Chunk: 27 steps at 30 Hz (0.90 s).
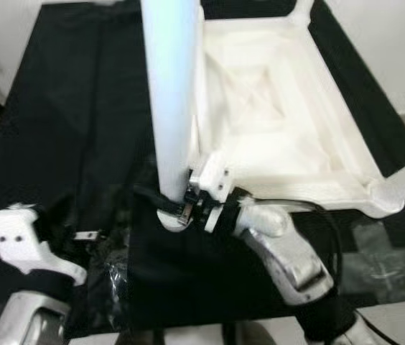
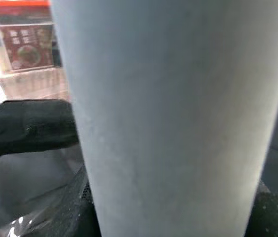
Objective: Building children table
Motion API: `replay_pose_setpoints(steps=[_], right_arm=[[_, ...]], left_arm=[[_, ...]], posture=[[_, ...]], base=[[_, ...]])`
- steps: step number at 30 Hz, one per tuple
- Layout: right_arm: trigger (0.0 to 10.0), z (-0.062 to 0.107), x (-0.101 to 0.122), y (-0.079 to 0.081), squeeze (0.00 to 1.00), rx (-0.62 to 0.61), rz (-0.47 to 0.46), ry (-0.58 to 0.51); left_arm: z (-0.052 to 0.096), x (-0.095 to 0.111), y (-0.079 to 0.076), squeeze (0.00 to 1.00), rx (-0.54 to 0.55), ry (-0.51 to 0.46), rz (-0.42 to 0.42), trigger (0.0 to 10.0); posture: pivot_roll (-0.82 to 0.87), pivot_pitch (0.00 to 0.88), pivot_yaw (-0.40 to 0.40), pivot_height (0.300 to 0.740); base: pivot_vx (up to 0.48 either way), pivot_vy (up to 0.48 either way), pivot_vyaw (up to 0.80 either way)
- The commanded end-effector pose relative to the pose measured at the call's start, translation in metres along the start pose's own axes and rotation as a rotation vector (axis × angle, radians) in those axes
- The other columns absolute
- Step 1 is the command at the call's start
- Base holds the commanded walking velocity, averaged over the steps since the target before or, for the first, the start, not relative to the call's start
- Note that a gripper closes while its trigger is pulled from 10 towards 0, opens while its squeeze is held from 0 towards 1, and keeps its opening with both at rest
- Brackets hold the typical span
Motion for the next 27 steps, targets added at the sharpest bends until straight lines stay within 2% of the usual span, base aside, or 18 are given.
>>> replay_pose_setpoints(steps=[1, 3, 7, 9, 12, 16, 17, 20, 21, 22, 23, 24, 25, 27], right_arm=[[10.0, 0.020, -0.084, 0.010, 0.00, -0.054, -0.188, 0.363], [10.0, 0.014, -0.086, 0.002, 0.00, -0.087, -0.165, 0.352], [10.0, 0.014, -0.088, 0.002, 0.00, -0.100, -0.164, 0.353], [10.0, 0.014, -0.090, 0.004, 0.00, -0.110, -0.159, 0.359], [10.0, 0.015, -0.088, 0.006, 0.00, -0.134, -0.156, 0.377], [10.0, 0.016, -0.085, 0.010, 0.00, -0.196, -0.137, 0.432], [10.0, 0.016, -0.085, 0.010, 0.00, -0.196, -0.137, 0.432], [10.0, 0.011, -0.087, 0.009, 0.00, -0.210, -0.135, 0.437], [10.0, 0.011, -0.087, 0.009, 0.00, -0.210, -0.135, 0.437], [10.0, 0.010, -0.088, 0.008, 0.00, -0.212, -0.135, 0.435], [10.0, 0.008, -0.088, 0.008, 0.00, -0.214, -0.136, 0.432], [10.0, 0.006, -0.088, 0.007, 0.00, -0.217, -0.137, 0.430], [10.0, 0.006, -0.088, 0.007, 0.00, -0.217, -0.137, 0.430], [10.0, 0.003, -0.089, 0.007, 0.00, -0.219, -0.139, 0.428]], left_arm=[[0.001, 0.003, 0.009, 0.00, 0.019, -0.008, -0.021, 10.0], [-0.003, 0.013, 0.017, 0.00, 0.021, -0.038, -0.067, 10.0], [-0.007, 0.026, 0.021, 0.00, 0.022, -0.086, -0.104, 10.0], [-0.010, 0.040, 0.026, 0.00, 0.024, -0.127, -0.151, 10.0], [-0.011, 0.048, 0.027, 0.00, 0.021, -0.152, -0.189, 10.0], [-0.024, 0.080, 0.024, 0.00, -0.084, -0.199, -0.295, 10.0], [-0.024, 0.080, 0.024, 0.00, -0.084, -0.199, -0.295, 10.0], [-0.037, 0.101, 0.009, 0.04, -0.241, -0.204, -0.326, 10.0], [-0.037, 0.101, 0.009, 0.04, -0.241, -0.204, -0.326, 10.0], [-0.041, 0.106, 0.000, 0.72, -0.315, -0.198, -0.331, 10.0], [-0.045, 0.109, -0.010, 1.00, -0.396, -0.181, -0.328, 10.0], [-0.047, 0.111, -0.016, 1.00, -0.447, -0.169, -0.326, 10.0], [-0.047, 0.111, -0.016, 1.00, -0.447, -0.169, -0.326, 10.0], [-0.051, 0.113, -0.034, 1.00, -0.586, -0.135, -0.301, 10.0]], posture=[[0.01, 0.377, -0.015, 0.740], [0.02, 0.358, -0.010, 0.740], [0.03, 0.352, -0.008, 0.740], [0.03, 0.347, -0.006, 0.740], [0.04, 0.337, -0.003, 0.740], [0.06, 0.309, 0.003, 0.740], [0.06, 0.309, 0.003, 0.740], [0.06, 0.293, 0.005, 0.740], [0.06, 0.293, 0.005, 0.740], [0.06, 0.284, 0.007, 0.740], [0.06, 0.280, 0.010, 0.740], [0.06, 0.280, 0.010, 0.740], [0.06, 0.280, 0.010, 0.740], [0.07, 0.262, 0.012, 0.740]], base=[[0.000, 0.000, 0.00], [0.000, 0.000, 0.00], [0.000, 0.000, 0.00], [0.000, 0.000, 0.00], [0.000, 0.000, 0.00], [0.000, 0.000, 0.00], [0.000, 0.000, 0.00], [0.000, 0.000, 0.00], [0.000, 0.000, 0.00], [0.000, 0.000, 0.00], [0.000, 0.000, 0.00], [0.000, 0.000, 0.00], [0.000, 0.000, 0.00], [0.000, 0.000, 0.00]])
Point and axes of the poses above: a point about 5 cm out from each wrist's last joint towards the gripper, its own z axis pointing back from the gripper into the wrist, its own x axis along the axis of the wrist's last joint, y = z × x, the point moved 4 cm from there along -z, pointing out of the wrist towards the gripper, and after that the axes turned 12 degrees about z, right-handed, at the moved point
